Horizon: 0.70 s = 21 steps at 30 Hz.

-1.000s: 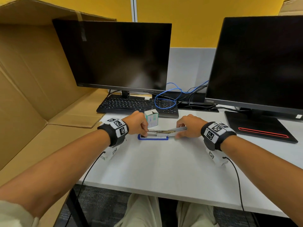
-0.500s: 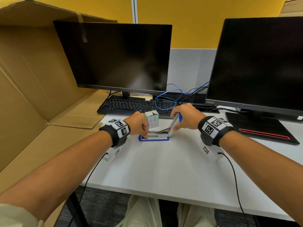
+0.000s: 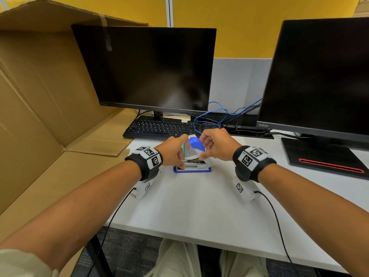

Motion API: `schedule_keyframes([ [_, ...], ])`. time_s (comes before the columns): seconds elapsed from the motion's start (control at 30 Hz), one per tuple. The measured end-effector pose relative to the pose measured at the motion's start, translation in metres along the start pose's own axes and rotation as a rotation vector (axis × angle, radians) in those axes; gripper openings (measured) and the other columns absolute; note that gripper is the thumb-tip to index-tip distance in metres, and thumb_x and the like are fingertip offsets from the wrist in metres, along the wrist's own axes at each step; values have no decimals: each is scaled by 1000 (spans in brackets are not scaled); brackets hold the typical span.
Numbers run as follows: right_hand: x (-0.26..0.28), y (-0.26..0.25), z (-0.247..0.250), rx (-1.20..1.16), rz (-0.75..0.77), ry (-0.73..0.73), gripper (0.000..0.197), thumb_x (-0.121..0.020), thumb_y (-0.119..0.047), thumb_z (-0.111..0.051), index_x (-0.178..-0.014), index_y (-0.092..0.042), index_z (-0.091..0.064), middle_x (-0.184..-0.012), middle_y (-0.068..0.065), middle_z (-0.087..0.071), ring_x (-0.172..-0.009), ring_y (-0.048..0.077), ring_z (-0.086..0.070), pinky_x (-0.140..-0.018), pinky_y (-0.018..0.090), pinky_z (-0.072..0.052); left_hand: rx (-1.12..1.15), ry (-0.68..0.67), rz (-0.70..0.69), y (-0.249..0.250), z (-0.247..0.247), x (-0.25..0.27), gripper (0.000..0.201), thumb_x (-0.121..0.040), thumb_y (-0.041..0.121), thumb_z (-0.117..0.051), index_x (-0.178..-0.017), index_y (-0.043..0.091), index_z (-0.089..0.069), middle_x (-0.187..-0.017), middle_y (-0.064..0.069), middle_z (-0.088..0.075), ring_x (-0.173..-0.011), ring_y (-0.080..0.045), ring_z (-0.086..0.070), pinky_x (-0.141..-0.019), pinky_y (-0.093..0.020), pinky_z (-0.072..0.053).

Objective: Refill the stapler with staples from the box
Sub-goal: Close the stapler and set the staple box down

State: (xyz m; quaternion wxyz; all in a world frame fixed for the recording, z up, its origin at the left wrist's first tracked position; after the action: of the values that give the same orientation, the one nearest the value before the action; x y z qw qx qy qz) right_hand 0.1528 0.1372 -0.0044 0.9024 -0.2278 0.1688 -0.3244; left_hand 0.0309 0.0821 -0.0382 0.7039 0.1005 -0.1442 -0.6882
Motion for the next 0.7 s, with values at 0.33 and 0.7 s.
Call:
schedule_keyframes([
  [0.33,-9,-19,-39,118,93,-118,38,-70,-24,-88,-104,-13,-76,-83,-3,-64,-70,6,-53,-70,20,-47,-27,4,-14,-8,-2,0,74,-66,32,-86,-124,26,-40,-86,6,-70,-98,-20,-44,-90,-41,-42],
  [0.7,-18,-21,-34,179,103,-151,47,-65,-50,-85,-96,-15,-78,-86,-4,-72,-77,9,-62,-73,20,-48,-150,40,-149,7,2,3,30,-78,46,-74,-85,16,-74,-69,0,-70,-57,-10,-53,-60,-20,-42],
])
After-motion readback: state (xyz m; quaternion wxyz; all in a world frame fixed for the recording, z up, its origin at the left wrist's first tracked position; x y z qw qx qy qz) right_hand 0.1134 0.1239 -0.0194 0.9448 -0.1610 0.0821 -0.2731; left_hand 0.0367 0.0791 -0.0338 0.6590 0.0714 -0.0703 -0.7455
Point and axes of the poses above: each hand's wrist, its own x-axis away from the middle knuckle, its own z-axis out of the back of the hand, y = z × x, the point moved 9 cm from there along -x, towards the middle knuckle
